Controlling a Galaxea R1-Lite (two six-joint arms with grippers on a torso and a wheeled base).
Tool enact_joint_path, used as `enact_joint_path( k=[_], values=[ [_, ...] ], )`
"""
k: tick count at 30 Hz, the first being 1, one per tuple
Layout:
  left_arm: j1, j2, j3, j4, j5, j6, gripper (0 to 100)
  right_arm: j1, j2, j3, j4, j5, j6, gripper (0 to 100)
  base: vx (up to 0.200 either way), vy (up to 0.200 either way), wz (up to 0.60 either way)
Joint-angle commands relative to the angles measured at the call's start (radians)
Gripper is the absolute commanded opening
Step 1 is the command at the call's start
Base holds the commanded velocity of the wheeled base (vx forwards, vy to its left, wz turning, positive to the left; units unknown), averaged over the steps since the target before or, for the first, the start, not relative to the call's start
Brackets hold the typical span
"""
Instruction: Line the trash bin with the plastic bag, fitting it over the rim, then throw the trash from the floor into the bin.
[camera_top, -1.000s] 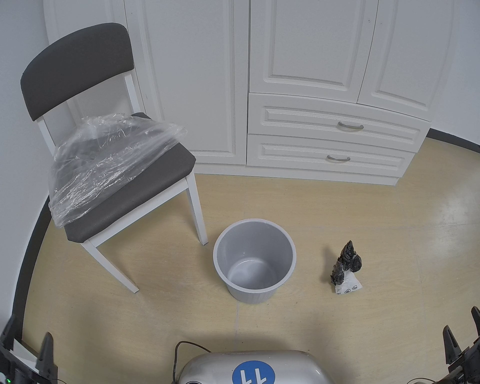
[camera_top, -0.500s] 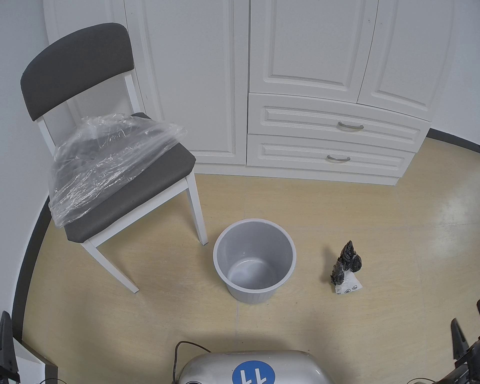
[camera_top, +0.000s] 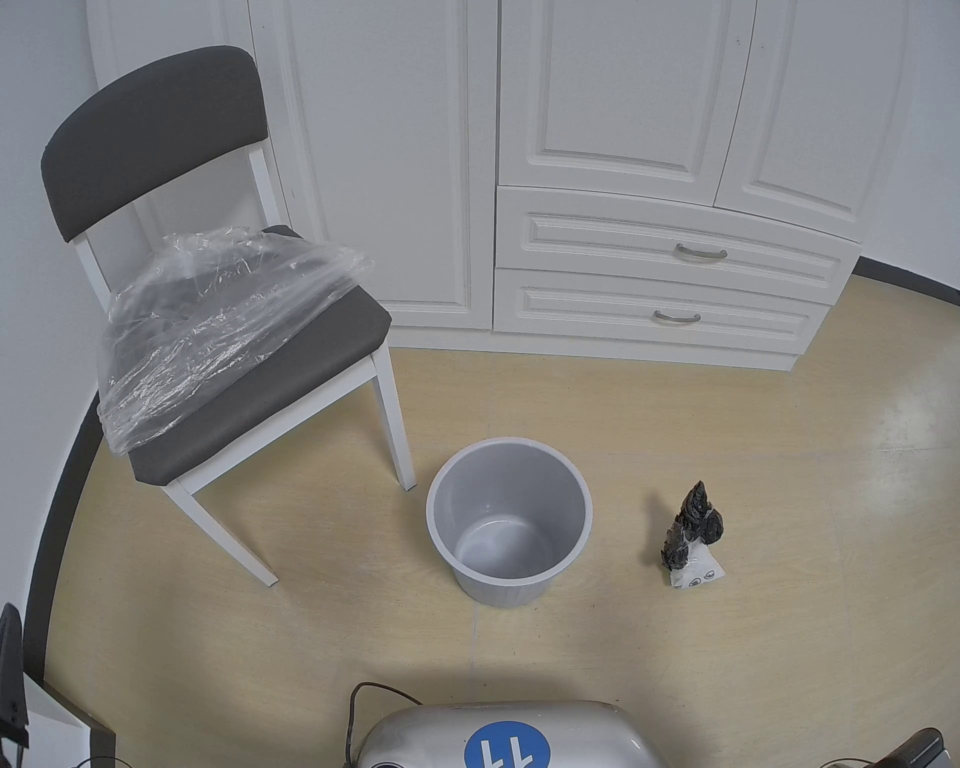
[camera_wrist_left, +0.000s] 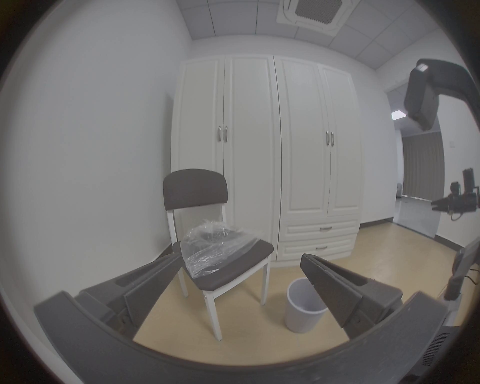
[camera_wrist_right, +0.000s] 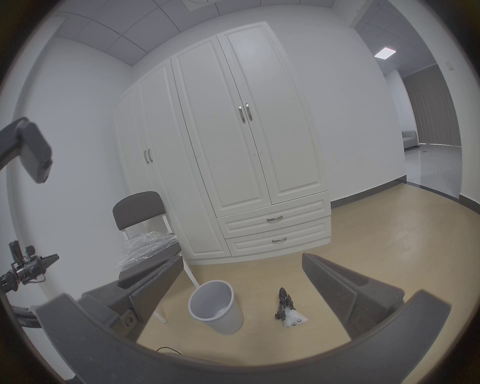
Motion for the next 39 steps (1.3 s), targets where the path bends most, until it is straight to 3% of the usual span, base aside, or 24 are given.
enact_joint_path(
  k=[1, 2, 3, 5, 7, 13, 18, 24, 30, 31, 33, 38, 39],
  values=[
    [0.009, 0.441, -0.1, -0.045, 0.014, 0.077, 100, 0.006, 0.482, -0.188, -0.204, 0.006, -0.001, 100, 0.0, 0.0, 0.0],
    [0.011, 0.447, -0.1, -0.046, 0.015, 0.077, 100, 0.006, 0.488, -0.188, -0.214, 0.006, -0.001, 100, 0.0, 0.0, 0.0],
    [0.031, 0.513, -0.11, -0.071, 0.035, 0.085, 100, 0.008, 0.554, -0.186, -0.314, -0.01, 0.001, 100, 0.0, 0.0, 0.0],
    [0.034, 0.527, -0.112, -0.077, 0.041, 0.087, 100, 0.011, 0.573, -0.186, -0.335, -0.014, 0.001, 100, 0.0, 0.0, 0.0],
    [0.045, 0.63, -0.14, -0.132, 0.081, 0.136, 100, 0.029, 0.683, -0.183, -0.44, -0.065, 0.012, 100, 0.0, 0.0, 0.0],
    [0.045, 0.743, -0.173, -0.178, 0.138, 0.235, 100, 0.055, 0.758, -0.163, -0.48, -0.105, 0.024, 100, 0.0, 0.0, 0.0],
    [0.045, 0.829, -0.193, -0.227, 0.152, 0.248, 100, 0.078, 0.763, -0.171, -0.484, -0.105, 0.021, 100, 0.0, 0.0, 0.0],
    [0.045, 0.937, -0.232, -0.24, 0.248, 0.328, 100, 0.144, 0.774, -0.174, -0.486, -0.122, 0.024, 100, 0.0, 0.0, 0.0],
    [0.045, 1.03, -0.279, -0.232, 0.247, 0.343, 100, 0.215, 0.824, -0.165, -0.535, -0.208, 0.021, 100, 0.0, 0.0, 0.0],
    [0.045, 1.09, -0.291, -0.235, 0.247, 0.36, 100, 0.241, 0.847, -0.161, -0.558, -0.254, 0.019, 100, 0.0, 0.0, 0.0],
    [0.046, 1.101, -0.293, -0.235, 0.248, 0.361, 100, 0.245, 0.85, -0.16, -0.559, -0.258, 0.019, 100, 0.0, 0.0, 0.0],
    [0.146, 1.242, -0.328, -0.24, 0.245, 0.467, 100, 0.278, 0.887, -0.146, -0.564, -0.281, 0.018, 100, 0.0, 0.0, 0.0],
    [0.212, 1.28, -0.333, -0.241, 0.236, 0.532, 100, 0.278, 0.899, -0.138, -0.564, -0.281, 0.01, 100, 0.0, 0.0, 0.0]
  ],
)
